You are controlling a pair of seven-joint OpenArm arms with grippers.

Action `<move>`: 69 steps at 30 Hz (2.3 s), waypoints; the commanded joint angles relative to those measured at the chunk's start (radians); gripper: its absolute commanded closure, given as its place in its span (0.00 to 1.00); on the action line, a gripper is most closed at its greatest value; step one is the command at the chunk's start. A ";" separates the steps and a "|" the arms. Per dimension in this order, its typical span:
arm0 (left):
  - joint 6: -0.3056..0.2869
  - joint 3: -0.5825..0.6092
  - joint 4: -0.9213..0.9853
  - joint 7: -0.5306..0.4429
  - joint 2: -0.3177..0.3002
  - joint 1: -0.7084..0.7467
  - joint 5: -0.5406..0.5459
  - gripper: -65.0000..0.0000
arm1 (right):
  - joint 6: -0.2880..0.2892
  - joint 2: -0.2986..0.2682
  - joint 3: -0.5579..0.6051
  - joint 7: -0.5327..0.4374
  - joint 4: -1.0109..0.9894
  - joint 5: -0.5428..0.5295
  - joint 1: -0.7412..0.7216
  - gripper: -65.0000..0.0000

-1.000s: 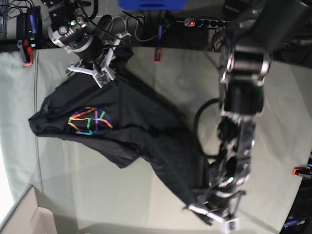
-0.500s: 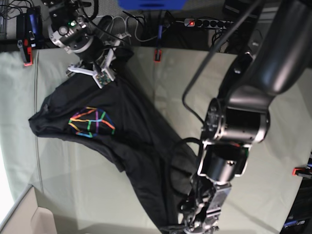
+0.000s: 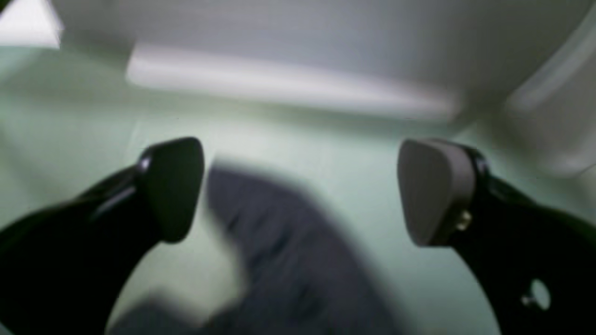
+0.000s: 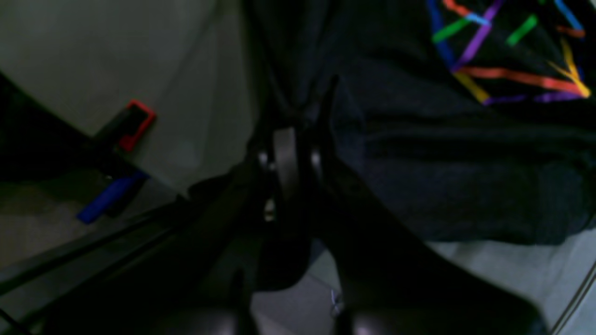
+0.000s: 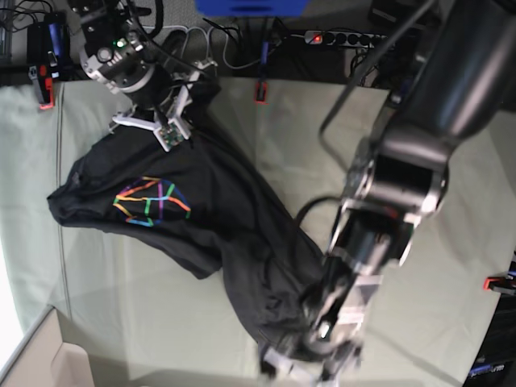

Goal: Layout the t-shirt on the table in an organized manner, then fold the t-shirt properly
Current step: 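Grasp the bunched sleeve with the left gripper and pull it outward, then release the left gripper and lift it off the shirt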

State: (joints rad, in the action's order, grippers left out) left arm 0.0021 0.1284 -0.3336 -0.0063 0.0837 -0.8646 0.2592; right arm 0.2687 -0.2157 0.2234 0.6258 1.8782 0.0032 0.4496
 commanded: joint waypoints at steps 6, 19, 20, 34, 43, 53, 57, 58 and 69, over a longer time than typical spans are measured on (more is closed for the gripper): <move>-0.001 0.000 -0.019 -0.039 -0.089 0.077 0.004 0.00 | 0.002 0.025 -0.002 -0.021 0.018 -0.004 -0.001 1.00; -0.007 0.004 -0.017 -0.041 -0.154 0.213 0.004 0.00 | 0.002 0.026 0.001 -0.021 0.018 -0.004 -0.016 1.00; -0.007 0.004 -0.017 -0.041 -0.154 0.219 0.004 0.00 | 0.002 0.026 0.001 -0.021 0.018 -0.004 -0.015 1.00; -0.007 0.006 -0.008 -0.041 -0.131 0.269 -0.001 0.20 | 0.002 0.026 0.001 -0.019 0.019 -0.004 -0.008 1.00; -0.007 0.000 -0.017 -0.041 -0.131 0.261 0.004 0.98 | 0.002 0.026 0.001 -0.019 0.019 -0.006 0.018 1.00; 0.000 -0.102 -0.399 -0.007 -0.195 0.488 0.005 1.00 | -0.001 0.019 -0.006 -0.019 0.021 -0.004 0.016 1.00; -0.004 -0.273 -0.698 0.142 -0.226 0.672 0.005 1.00 | -0.001 0.019 -0.006 -0.019 0.021 -0.004 0.018 1.00; -0.006 -0.330 -0.764 0.176 -0.226 0.713 0.005 1.00 | -0.001 0.019 -0.006 -0.019 0.021 -0.004 0.019 1.00; -0.007 -0.741 -1.142 0.323 -0.224 1.026 0.005 1.00 | -0.001 -0.012 -0.005 -0.030 0.027 -0.004 0.082 1.00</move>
State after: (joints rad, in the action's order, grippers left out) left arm -0.0032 -0.6128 -1.4555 0.3386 -0.1280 0.1684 0.2623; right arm 0.2684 -0.2222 0.2173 0.6136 1.8862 0.0051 0.5232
